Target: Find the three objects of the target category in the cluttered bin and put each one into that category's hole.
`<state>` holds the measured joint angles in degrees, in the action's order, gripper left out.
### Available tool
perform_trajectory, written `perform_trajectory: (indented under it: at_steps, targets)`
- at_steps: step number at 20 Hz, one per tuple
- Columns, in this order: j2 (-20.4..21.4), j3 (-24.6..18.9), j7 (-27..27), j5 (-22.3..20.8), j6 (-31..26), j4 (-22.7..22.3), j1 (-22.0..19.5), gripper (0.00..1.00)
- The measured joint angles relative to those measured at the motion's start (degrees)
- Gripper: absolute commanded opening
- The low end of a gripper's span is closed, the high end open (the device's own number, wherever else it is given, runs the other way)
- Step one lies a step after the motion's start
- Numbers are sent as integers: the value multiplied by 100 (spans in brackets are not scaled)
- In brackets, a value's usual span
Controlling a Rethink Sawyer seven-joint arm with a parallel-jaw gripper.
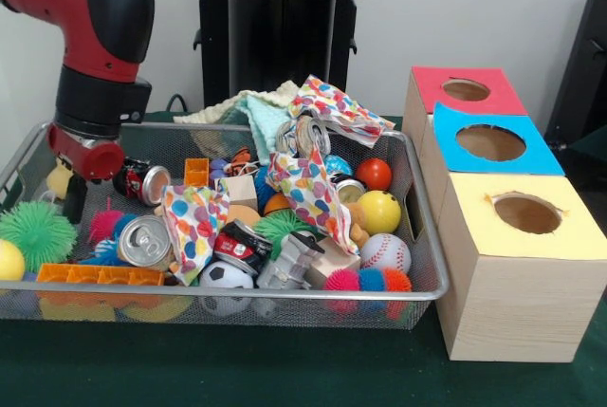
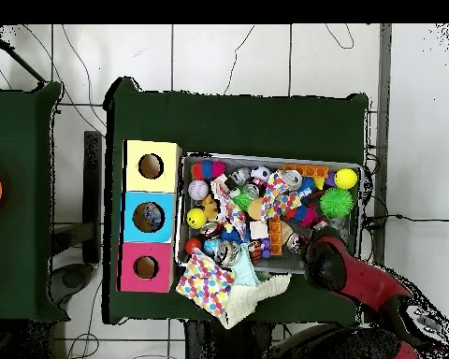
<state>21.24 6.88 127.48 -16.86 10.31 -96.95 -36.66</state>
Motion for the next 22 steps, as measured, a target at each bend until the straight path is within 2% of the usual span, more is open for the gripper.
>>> perform_trajectory:
  at_steps: [5,9,13,16,22]
  targets:
    - [265,70,0,212,-138,-167,126,0]
    - [688,20,0,314,-472,-401,140,0]
    - [1464,-101,0,514,-1145,-757,141,0]
    - [1854,-166,0,637,-1479,-895,142,0]
    - [2269,-257,0,747,-1667,-985,141,0]
